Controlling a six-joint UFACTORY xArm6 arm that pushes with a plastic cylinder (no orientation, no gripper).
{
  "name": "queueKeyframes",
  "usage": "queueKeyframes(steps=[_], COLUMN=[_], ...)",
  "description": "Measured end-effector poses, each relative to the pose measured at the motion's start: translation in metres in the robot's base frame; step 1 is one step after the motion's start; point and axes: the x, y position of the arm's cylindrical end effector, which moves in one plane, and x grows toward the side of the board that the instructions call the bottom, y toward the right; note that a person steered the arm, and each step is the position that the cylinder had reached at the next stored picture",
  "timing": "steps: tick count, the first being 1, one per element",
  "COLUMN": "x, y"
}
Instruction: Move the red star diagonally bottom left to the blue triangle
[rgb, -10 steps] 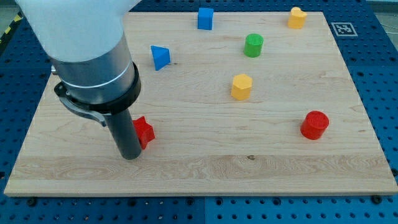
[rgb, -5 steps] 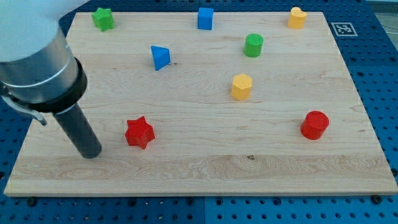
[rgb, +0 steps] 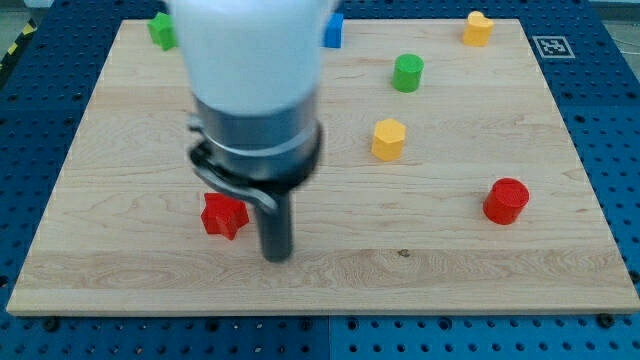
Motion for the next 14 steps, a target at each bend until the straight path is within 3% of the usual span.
queueKeyframes(steps=[2,3,4,5,7,9,14], x=[-0.027,0.001,0.001,-0.036,-0.037,-0.066,-0.070], y=[-0.028,-0.018,-0.032,-0.043,-0.073,-0.079,-0.084])
